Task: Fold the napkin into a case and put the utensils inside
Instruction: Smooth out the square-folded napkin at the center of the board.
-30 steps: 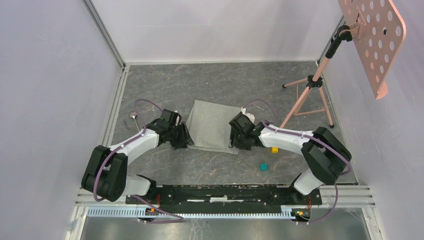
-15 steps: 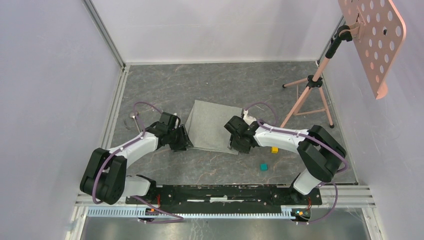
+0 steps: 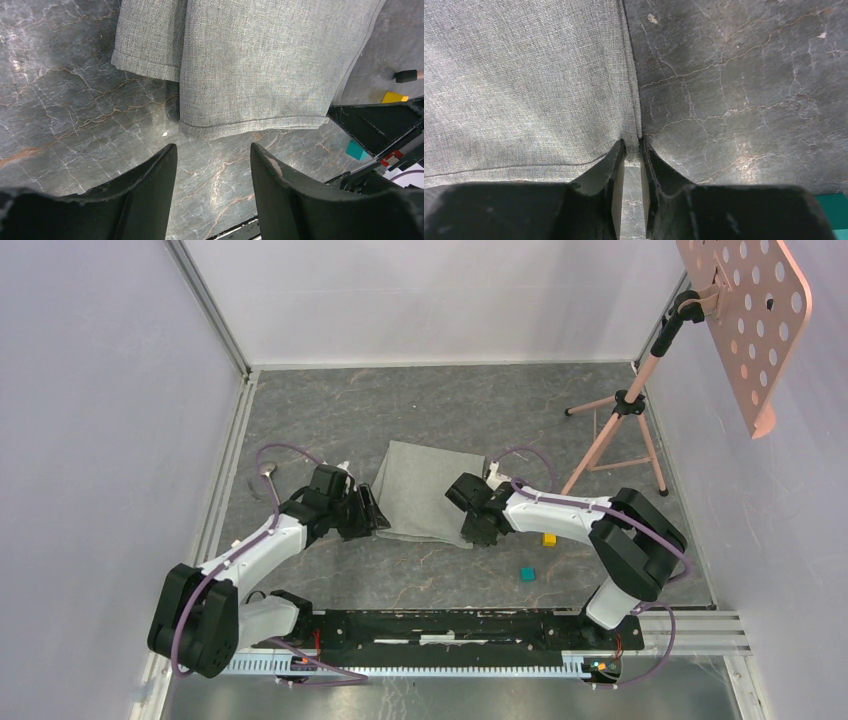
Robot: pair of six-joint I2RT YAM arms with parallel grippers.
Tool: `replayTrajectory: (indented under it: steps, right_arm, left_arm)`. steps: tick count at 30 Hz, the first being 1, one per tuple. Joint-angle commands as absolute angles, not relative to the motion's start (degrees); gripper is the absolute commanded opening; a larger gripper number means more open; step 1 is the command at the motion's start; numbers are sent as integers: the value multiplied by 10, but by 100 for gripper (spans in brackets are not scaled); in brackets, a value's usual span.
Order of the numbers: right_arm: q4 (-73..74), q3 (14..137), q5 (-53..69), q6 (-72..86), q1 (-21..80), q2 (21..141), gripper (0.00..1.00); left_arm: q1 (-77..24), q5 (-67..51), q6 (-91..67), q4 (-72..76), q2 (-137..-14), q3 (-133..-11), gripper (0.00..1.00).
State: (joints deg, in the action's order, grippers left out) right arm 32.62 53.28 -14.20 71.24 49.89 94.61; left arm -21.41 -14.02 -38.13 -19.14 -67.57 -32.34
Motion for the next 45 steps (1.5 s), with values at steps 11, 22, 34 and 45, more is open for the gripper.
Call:
replayTrajectory:
  steps: [11, 22, 34, 45]
  right_arm:
    - [330, 475, -135, 733, 505, 957, 0]
    - [295, 445, -153, 725, 505, 885, 0]
    - [352, 469, -142, 729, 516, 903, 51]
    - [388, 531, -119, 745, 516, 995, 39]
  left_arm:
    - [-211, -156, -429, -130, -696, -294, 57]
    - [-211, -164, -454, -109, -710, -288, 62]
    - [-210, -146, -439, -117, -706, -287, 59]
    - [-210, -131, -425, -136, -671, -280, 62]
